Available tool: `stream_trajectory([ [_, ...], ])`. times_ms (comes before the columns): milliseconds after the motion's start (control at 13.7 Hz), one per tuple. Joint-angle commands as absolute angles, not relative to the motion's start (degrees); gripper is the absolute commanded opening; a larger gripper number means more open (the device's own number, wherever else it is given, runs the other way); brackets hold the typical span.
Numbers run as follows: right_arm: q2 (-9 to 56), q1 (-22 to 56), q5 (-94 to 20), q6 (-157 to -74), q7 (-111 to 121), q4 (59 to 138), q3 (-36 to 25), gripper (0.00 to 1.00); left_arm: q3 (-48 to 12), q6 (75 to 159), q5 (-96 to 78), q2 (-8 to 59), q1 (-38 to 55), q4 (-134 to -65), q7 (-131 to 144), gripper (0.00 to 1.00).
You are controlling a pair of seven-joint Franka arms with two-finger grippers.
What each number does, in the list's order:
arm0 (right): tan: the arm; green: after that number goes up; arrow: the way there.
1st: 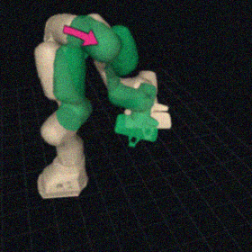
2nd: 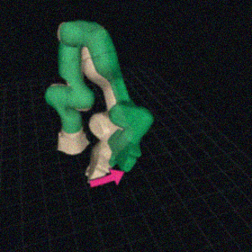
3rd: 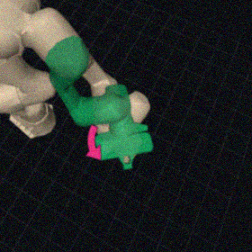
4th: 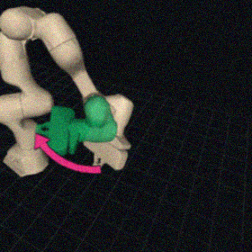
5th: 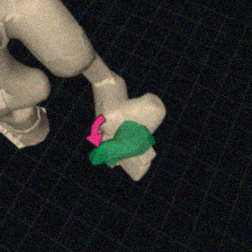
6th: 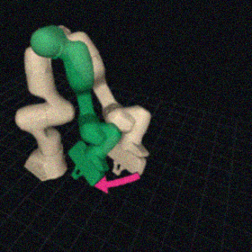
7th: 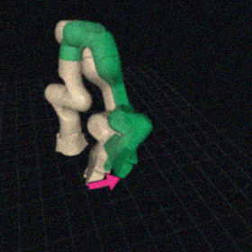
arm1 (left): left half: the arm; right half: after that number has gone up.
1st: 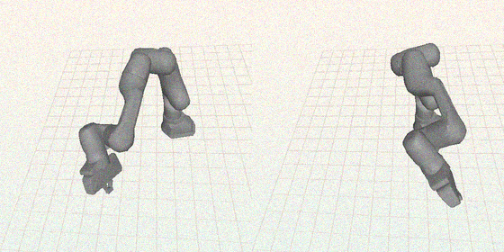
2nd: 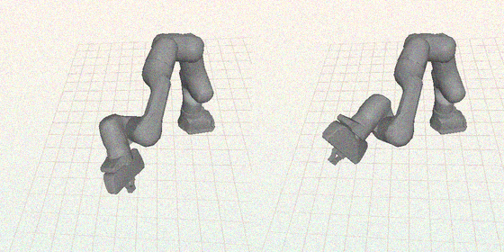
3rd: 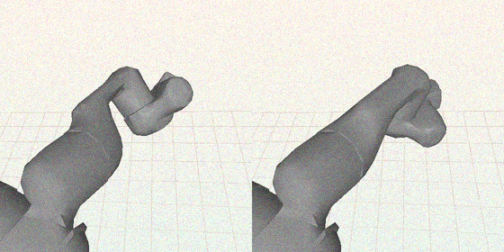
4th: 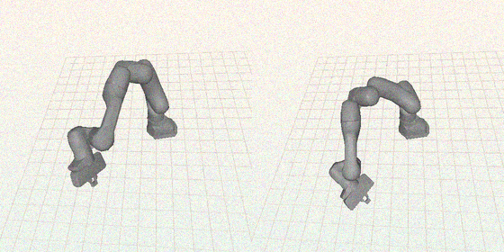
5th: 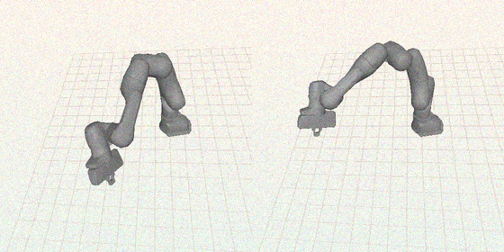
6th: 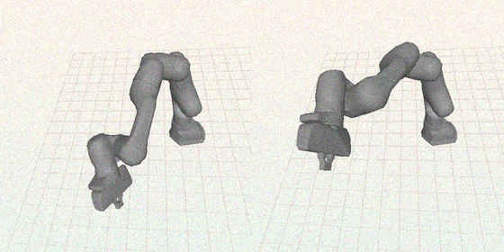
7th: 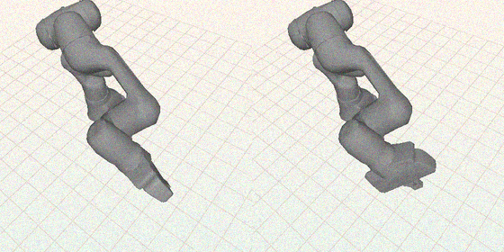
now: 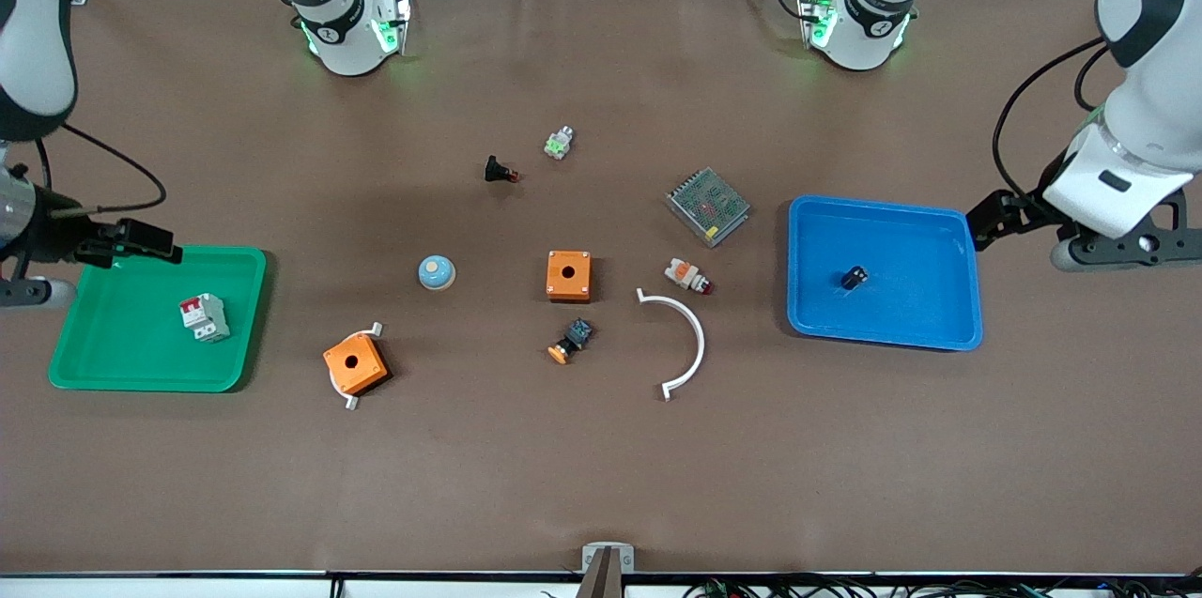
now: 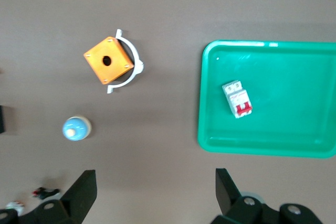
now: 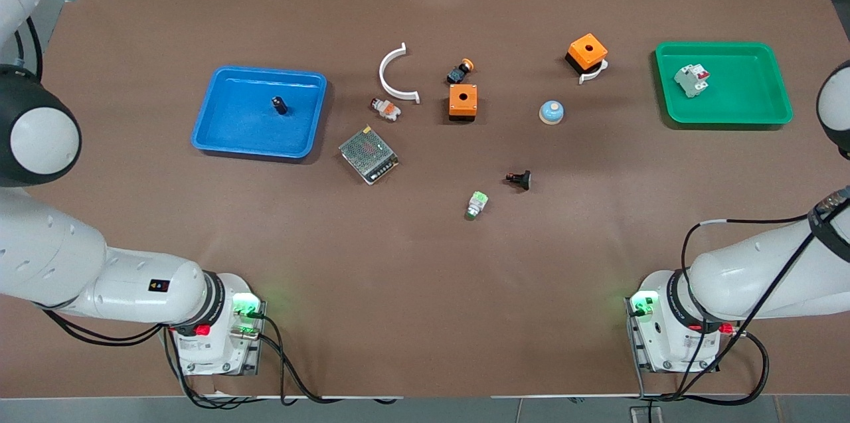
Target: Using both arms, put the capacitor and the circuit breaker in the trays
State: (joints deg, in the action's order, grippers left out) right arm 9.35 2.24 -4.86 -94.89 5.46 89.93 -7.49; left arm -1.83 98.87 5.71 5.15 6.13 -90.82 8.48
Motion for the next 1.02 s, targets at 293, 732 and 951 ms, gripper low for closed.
stream_trajectory([
  [293,-3.2,5.5,-2.2,-92.4,0.2,97.6,-7.6,1.0,-1.5,93.7,2.9,5.3,5.2,-87.5,5.6,1.0],
  [732,-4.7,5.9,-1.4,-91.1,-2.5,98.0,-7.6,1.0,-1.4,93.7,2.8,5.6,5.0,-84.7,6.0,1.0],
  [951,-6.4,5.6,-1.4,-91.0,-2.5,98.7,-7.6,1.0,-1.4,93.4,2.5,5.8,4.7,-83.9,6.7,1.0],
])
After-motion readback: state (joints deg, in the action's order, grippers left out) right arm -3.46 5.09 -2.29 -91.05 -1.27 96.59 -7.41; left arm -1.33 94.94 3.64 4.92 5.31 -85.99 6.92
